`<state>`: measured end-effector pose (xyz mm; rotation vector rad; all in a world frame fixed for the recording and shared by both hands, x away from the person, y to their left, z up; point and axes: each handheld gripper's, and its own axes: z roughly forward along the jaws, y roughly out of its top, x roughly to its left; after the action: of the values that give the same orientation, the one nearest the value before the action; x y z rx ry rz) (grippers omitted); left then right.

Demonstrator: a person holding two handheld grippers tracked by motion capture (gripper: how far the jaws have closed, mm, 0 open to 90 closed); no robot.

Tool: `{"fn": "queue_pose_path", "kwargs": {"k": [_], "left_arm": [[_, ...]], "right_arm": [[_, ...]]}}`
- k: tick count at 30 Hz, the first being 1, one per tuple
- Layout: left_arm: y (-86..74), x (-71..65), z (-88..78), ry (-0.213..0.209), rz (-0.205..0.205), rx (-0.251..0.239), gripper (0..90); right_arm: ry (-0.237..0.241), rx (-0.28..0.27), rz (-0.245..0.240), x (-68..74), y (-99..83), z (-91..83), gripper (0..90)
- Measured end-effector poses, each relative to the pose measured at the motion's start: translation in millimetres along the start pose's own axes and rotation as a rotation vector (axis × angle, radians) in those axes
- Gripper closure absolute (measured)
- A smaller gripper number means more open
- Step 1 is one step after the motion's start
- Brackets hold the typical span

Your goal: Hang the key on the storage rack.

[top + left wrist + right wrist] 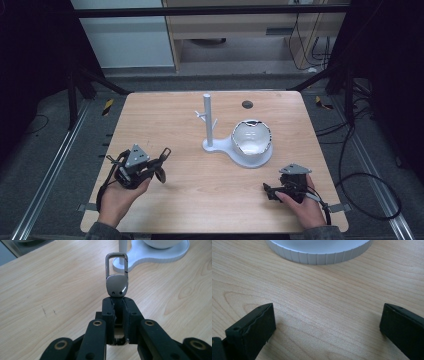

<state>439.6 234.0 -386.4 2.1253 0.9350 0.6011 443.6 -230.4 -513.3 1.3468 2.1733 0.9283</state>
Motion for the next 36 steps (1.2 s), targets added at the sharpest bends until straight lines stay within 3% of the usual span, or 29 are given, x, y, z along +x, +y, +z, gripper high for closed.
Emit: {"fn": "queue_pose_path", "kwargs": {"k": [6, 11, 15, 19, 30, 36], "left_arm": [[12.2, 6.8, 0.6, 0.045, -0.064, -0.059, 80.8], [28.0, 6.2, 3.5, 0.056, -0.043, -0.088, 80.8], [40.8, -0.2, 8.6, 0.062, 0.001, -0.102, 80.8], [52.0, -9.9, 19.1, 0.043, 0.054, -0.097, 81.1], [78.2, -27.9, 37.0, 0.026, 0.055, -0.128, 81.1], [85.1, -41.3, 35.8, 0.026, 0.070, -0.170, 81.1]], "right_arm": [[0.000, 0.000, -0.002, -0.2, 0.0, 0.0, 0.5], [0.000, 0.001, 0.002, -0.1, 0.1, 0.0, 0.4], [-0.009, 0.005, 0.016, 0.1, 1.0, 0.4, 0.3], [-0.012, 0.004, 0.024, 0.1, 1.4, 0.8, 0.4], [-0.010, 0.006, 0.027, 0.2, 1.5, 0.7, 0.4], [-0.010, 0.006, 0.027, 0.2, 1.6, 0.8, 0.4]]}}
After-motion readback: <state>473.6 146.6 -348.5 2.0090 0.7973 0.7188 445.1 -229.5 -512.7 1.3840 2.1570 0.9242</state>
